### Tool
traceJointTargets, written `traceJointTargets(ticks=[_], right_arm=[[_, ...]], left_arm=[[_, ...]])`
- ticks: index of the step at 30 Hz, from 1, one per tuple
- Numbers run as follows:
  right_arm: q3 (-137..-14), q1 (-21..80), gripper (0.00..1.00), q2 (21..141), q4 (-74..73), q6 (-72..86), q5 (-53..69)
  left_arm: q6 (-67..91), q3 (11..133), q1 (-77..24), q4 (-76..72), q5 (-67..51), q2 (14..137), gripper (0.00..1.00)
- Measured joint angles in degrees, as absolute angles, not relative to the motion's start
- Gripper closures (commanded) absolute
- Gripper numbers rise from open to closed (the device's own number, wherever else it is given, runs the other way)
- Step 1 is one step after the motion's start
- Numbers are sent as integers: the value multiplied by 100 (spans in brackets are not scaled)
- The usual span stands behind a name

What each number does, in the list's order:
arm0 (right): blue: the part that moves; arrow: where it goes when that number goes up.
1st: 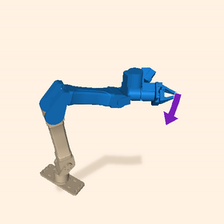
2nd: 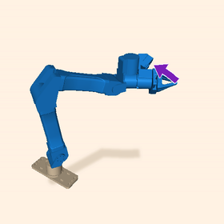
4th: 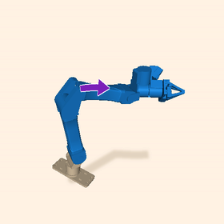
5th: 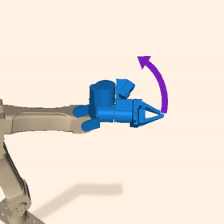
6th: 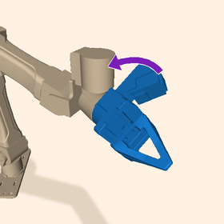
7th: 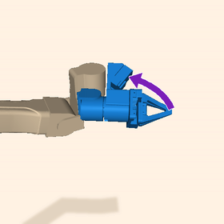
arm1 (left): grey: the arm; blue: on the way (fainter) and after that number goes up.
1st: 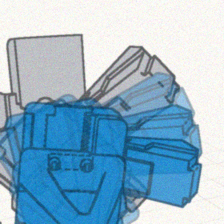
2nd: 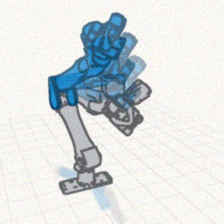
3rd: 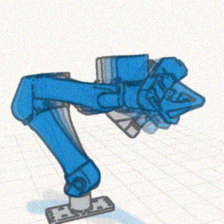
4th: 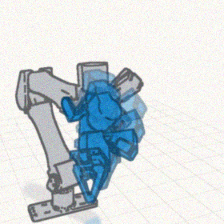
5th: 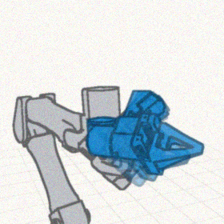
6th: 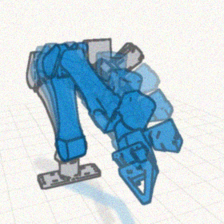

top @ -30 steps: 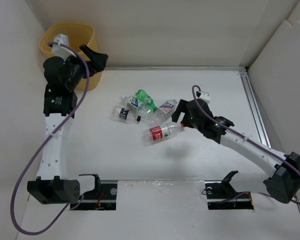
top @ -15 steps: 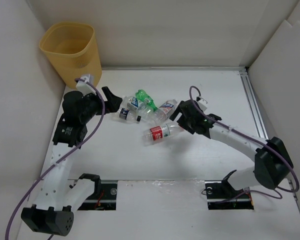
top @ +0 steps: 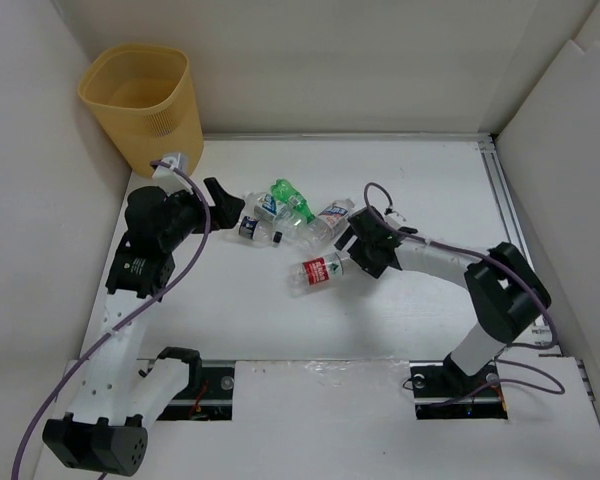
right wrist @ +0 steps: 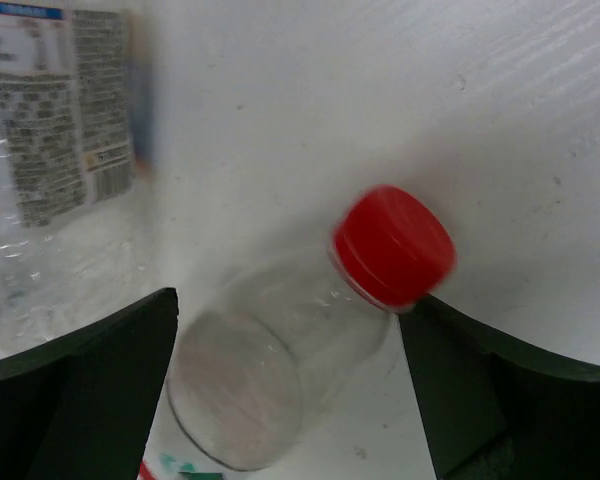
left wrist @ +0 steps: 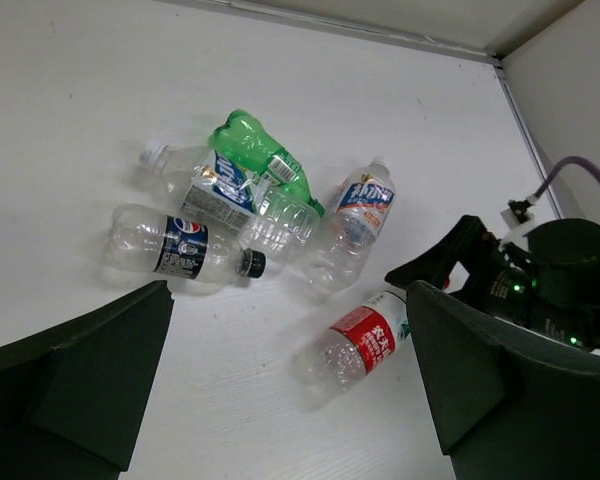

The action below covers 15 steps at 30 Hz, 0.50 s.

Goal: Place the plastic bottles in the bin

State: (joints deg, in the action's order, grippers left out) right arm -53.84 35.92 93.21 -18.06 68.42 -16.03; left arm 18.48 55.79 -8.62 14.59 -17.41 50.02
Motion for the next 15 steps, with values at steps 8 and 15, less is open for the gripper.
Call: traceJointTargets(ticks=[8,15], right_arm=[[-5647,3459,27,9800,-1426,6737,-1302],[-4910,3503,65,9168,-1426,6733,-1286]], left_arm=[[1846,5575,-862,1441,-1802,4945,0],[1848,5572,-862,1439,-1833,4856,0]])
